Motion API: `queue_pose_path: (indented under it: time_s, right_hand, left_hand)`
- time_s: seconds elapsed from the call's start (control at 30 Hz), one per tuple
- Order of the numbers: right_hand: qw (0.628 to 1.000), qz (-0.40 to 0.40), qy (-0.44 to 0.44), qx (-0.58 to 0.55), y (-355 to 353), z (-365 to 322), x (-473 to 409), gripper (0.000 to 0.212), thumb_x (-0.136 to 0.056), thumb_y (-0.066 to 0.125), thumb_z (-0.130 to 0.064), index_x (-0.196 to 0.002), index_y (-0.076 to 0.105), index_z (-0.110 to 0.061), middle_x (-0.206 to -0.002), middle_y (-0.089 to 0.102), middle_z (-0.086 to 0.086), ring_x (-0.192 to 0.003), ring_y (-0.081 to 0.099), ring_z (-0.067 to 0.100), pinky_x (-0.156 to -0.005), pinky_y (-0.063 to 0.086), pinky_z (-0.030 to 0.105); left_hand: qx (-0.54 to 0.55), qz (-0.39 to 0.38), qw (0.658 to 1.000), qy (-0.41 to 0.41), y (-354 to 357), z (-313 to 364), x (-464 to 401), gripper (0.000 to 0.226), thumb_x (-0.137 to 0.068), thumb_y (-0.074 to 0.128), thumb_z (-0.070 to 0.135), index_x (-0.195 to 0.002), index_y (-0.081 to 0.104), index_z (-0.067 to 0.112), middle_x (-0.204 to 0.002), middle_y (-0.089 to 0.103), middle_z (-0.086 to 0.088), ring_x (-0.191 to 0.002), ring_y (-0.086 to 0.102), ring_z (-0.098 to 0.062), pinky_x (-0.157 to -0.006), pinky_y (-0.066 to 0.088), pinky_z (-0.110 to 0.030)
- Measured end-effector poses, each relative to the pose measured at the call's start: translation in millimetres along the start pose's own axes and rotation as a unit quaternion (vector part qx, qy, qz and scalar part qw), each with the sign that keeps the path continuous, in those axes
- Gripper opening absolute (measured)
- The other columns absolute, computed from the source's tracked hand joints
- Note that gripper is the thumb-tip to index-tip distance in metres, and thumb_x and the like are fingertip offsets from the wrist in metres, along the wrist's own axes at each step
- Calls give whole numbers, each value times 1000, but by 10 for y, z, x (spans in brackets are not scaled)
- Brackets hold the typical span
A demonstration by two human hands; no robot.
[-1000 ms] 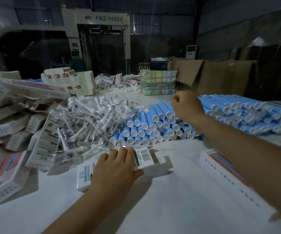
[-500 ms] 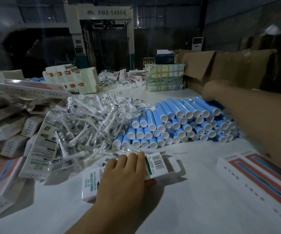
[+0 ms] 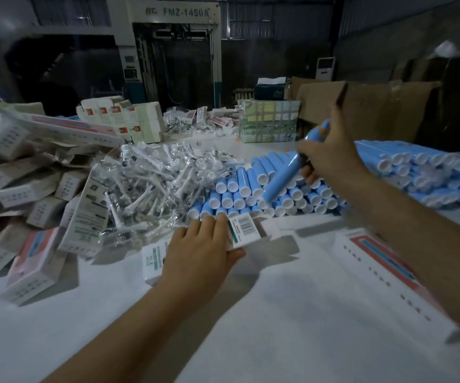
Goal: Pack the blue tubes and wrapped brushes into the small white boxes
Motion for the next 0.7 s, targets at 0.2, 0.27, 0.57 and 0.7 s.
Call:
queue_pose_path:
  time_s: [0.2, 0.27, 0.57, 0.7]
  right_hand:
    - [970, 126, 69, -195, -74, 567, 858, 47, -88, 56, -2, -124, 36, -26, -77, 55, 10, -36, 50, 14, -38, 46, 26]
    - [958, 155, 80, -227, -113, 616, 904, 46, -87, 57, -4, -123, 38, -25, -78, 56, 11, -35, 50, 13, -38, 46, 26]
    - [958, 75, 145, -237, 251, 713, 1099, 34, -87, 60, -3, -101, 43, -30, -78, 56, 17, -36, 47, 12, -34, 36, 22]
    - [969, 35, 158, -188, 406, 736, 1182, 25, -87, 64, -10, -111, 57, -16, -73, 52, 6, -43, 41, 9, -38, 33, 22]
  left_hand:
    - [-2, 5, 1000, -23, -77, -64, 110, 92, -76, -9, 67, -145, 25, 15, -137, 43, -4, -119, 45, -24, -93, 35, -35]
    - [1, 13, 999, -31, -113, -76, 124, 87, -80, -1, 67, -141, 31, 14, -132, 48, -4, -114, 47, -24, -89, 36, -35]
    - [16, 42, 999, -18, -172, 13, 153, 74, -88, 22, 63, -133, 45, 10, -118, 57, -7, -101, 54, -27, -80, 41, -37]
    - [8, 21, 1000, -18, -159, 30, 151, 78, -86, 12, 65, -139, 36, 13, -127, 51, -5, -109, 49, -25, -86, 37, -36]
Point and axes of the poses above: each hand's wrist, its own x-axis away from the middle knuckle, its own y-axis out of the palm, z = x × y, the point moved 9 cm from there along -x, towards the middle knuckle
